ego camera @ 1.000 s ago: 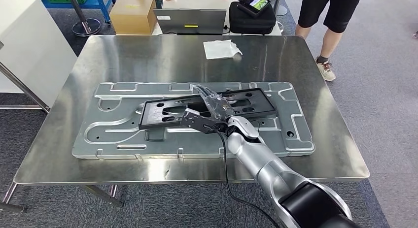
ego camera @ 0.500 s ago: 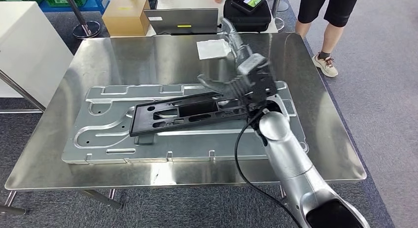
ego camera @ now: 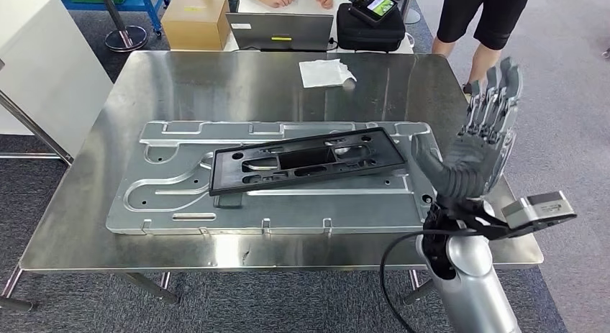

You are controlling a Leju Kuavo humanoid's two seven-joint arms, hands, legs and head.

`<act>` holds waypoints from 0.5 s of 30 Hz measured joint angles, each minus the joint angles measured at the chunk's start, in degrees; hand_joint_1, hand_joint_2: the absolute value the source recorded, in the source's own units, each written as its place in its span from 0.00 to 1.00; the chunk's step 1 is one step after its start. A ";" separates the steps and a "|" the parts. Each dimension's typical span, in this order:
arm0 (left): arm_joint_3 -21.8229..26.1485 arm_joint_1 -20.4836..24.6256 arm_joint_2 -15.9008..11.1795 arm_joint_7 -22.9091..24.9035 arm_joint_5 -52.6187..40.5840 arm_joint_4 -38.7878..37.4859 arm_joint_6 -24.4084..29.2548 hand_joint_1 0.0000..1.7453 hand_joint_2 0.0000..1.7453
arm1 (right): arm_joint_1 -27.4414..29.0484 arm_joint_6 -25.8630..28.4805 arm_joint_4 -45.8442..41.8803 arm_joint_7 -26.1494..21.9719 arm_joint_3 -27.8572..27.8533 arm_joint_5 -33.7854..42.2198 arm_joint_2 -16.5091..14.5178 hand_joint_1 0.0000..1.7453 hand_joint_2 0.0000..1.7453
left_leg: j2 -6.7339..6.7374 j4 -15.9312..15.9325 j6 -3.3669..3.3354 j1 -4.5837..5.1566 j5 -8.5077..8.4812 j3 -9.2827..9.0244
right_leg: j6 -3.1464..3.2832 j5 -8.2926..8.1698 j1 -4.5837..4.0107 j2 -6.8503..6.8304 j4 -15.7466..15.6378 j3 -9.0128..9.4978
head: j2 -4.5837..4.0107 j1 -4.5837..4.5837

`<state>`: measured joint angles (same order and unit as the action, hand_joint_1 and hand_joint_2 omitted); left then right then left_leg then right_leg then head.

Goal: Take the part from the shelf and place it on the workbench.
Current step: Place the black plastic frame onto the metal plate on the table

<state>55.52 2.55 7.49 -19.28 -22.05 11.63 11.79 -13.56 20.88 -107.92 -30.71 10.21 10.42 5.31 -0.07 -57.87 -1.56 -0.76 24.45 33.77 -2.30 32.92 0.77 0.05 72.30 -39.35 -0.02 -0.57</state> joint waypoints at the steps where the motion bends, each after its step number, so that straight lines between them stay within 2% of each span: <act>1: 0.26 0.01 0.09 -0.06 0.11 0.00 -0.15 0.00 0.00 | 2.20 -0.19 -0.42 -0.10 -0.46 0.69 -0.01 0.00 0.00 | 0.01 -0.17 0.03 0.01 -0.01 0.14 | 0.07 -1.72 0.05 -0.02 -3.42 2.06 | 0.00 0.00; 3: 0.76 0.07 0.32 -0.21 0.27 0.00 -0.42 0.00 0.00 | 6.24 -1.02 -0.91 -0.50 -1.69 0.89 -0.07 0.00 0.00 | -0.05 -0.52 0.29 0.13 -0.07 0.37 | 0.50 -4.45 -0.06 -0.01 -11.05 6.30 | 0.00 0.01; 4: 0.96 0.08 0.40 -0.26 0.31 0.00 -0.51 0.00 0.00 | 8.01 -1.59 -1.01 -0.79 -2.37 0.57 -0.14 0.00 0.00 | -0.09 -0.61 0.56 0.23 -0.17 0.47 | 0.79 -5.12 -0.19 0.00 -13.12 7.37 | 0.00 0.01; 6: 1.27 0.05 0.53 -0.35 0.29 0.00 -0.58 0.00 0.00 | 10.85 -2.63 -1.11 -1.23 -3.65 0.00 -0.39 0.00 0.00 | -0.17 -0.57 1.26 0.38 -0.51 0.61 | 1.46 -5.75 -0.46 0.07 -13.78 7.45 | 0.00 0.01; 8: 1.51 0.02 0.58 -0.37 0.28 0.00 -0.58 0.00 0.00 | 12.37 -3.19 -1.18 -1.28 -4.47 -0.33 -0.79 0.00 0.00 | -0.15 -0.82 1.95 0.37 -0.21 0.91 | 2.31 -6.50 -0.17 0.02 -14.04 6.99 | 0.00 0.01; 9: 1.60 0.03 0.60 -0.38 0.27 0.00 -0.59 0.00 0.00 | 12.78 -3.34 -1.24 -1.21 -4.71 -0.45 -0.98 0.00 0.00 | -0.14 -1.97 2.23 0.33 1.09 1.41 | 2.81 -6.98 -0.02 -0.04 -14.24 6.63 | 0.00 -0.01; 10: 1.70 0.05 0.60 -0.39 0.26 0.00 -0.60 0.00 0.00 | 13.07 -3.43 -1.32 -0.95 -4.90 -0.74 -1.19 0.00 0.00 | -0.13 -4.16 2.43 0.26 3.17 2.21 | 3.21 -7.49 0.11 -0.11 -14.40 6.17 | 0.00 -0.03; 12: 1.94 0.11 0.61 -0.39 0.25 0.00 -0.79 0.00 0.00 | 13.88 -3.54 -1.42 0.21 -5.23 -2.30 -1.51 0.00 0.00 | -0.11 -11.35 2.73 0.11 8.48 4.38 | 3.62 -8.45 -0.02 -0.17 -14.36 4.90 | 0.00 -0.06; 13: 2.08 0.12 0.62 -0.40 0.23 0.00 -0.97 0.00 0.00 | 14.68 -4.00 -1.41 0.83 -5.53 -3.40 -1.69 0.00 0.00 | -0.11 -14.46 2.84 0.08 10.27 4.98 | 3.61 -8.95 -0.08 -0.24 -14.29 4.21 | 0.00 -0.06; 14: 2.20 0.12 0.64 -0.41 0.14 0.00 -1.20 0.00 0.00 | 15.76 -4.73 -1.36 1.26 -5.96 -4.64 -1.94 0.00 0.00 | -0.11 -15.97 2.90 0.07 11.13 4.72 | 3.56 -9.43 -0.13 -0.37 -14.20 3.50 | 0.00 -0.06; 15: 2.29 0.13 0.66 -0.43 0.03 0.00 -1.41 0.00 0.00 | 17.09 -5.52 -1.25 1.35 -6.58 -5.91 -2.33 0.00 0.00 | -0.06 -15.03 2.89 0.07 10.88 3.21 | 3.49 -9.86 -0.16 -0.65 -14.07 2.84 | 0.00 -0.06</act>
<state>57.82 2.68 8.15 -19.71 -22.02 11.63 10.38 3.53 15.36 -109.16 -29.36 3.63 4.51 2.98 -0.13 -72.90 1.34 -0.68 35.33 36.98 1.19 23.06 0.61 -0.60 58.23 -36.51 -0.02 -0.63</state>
